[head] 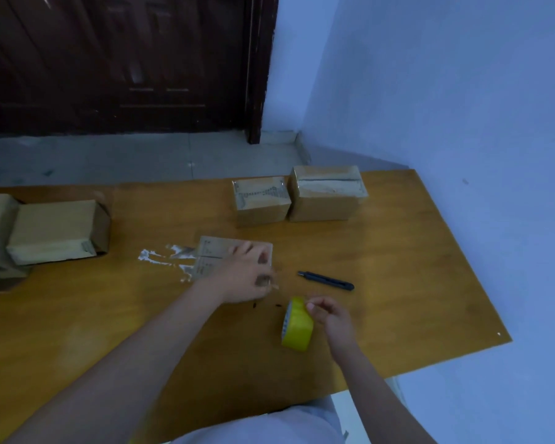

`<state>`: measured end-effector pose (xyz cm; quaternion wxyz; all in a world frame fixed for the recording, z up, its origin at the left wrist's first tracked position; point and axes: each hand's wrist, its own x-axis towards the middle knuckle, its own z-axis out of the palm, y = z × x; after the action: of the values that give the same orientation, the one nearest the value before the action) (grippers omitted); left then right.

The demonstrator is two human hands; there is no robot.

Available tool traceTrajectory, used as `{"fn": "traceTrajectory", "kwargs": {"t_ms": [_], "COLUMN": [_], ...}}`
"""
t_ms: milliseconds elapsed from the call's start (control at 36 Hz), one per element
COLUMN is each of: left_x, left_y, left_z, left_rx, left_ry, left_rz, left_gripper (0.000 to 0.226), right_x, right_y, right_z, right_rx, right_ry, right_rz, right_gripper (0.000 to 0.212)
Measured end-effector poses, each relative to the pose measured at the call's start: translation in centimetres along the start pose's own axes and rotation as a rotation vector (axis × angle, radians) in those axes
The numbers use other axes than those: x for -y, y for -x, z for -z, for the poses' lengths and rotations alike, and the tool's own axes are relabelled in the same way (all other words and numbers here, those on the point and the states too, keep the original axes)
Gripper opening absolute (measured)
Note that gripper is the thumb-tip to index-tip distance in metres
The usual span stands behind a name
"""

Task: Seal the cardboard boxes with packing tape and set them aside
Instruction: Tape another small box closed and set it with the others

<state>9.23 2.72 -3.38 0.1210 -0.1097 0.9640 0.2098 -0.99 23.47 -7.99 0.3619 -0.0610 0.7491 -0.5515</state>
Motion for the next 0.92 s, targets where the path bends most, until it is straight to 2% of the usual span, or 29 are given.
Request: {"fn": "traceTrajectory", "kwargs": {"t_ms": [56,222,444,611,694,833,917], "left_x": [0.0,-1.3,-3.7,-3.1,-3.4,-3.8,-3.2], "left_y": [0.4,0.3,0.4,0.0,0.0,0.3,1.5], "left_z": [-0.3,-1.4,-3.5,-4.9,-5.3,-4.5,-4.2], "left_rx": [0.044,0.047,-0.184,-0.336,-0.323,-0.308,-0.323], "left_ry": [-0.100,-0.343,-0.293,-0.265,-0.223,-0.180,-0.158], "left_rz": [-0.013,-0.005,0.136,0.208,0.246,0.271,0.253], "left_gripper": [0.035,0.039,0.008,0.027,0.049,0.045,0.053], "right_x": [0.0,-0.3,-0.3,0.0,-0.1,0.2,0.2], "right_y": [0.2,0.8,1.6,2.0,2.3,2.4,2.3], "right_z": [0.0,0.0,-0.4,-0.7,-1.0,-1.7,-1.8], "right_rx": [0.000,-0.041,-0.083,-0.088,-0.080,-0.081,-0.079], "right_ry": [0.004,-0.018,-0.079,-0.030,-0.015,0.037,0.077], "right_rz": [0.005,0.015,-0.018,-0.020,-0.014,-0.001,0.024], "right_gripper": [0.013,0.014,0.015,0.022,0.024,0.021,0.020]}}
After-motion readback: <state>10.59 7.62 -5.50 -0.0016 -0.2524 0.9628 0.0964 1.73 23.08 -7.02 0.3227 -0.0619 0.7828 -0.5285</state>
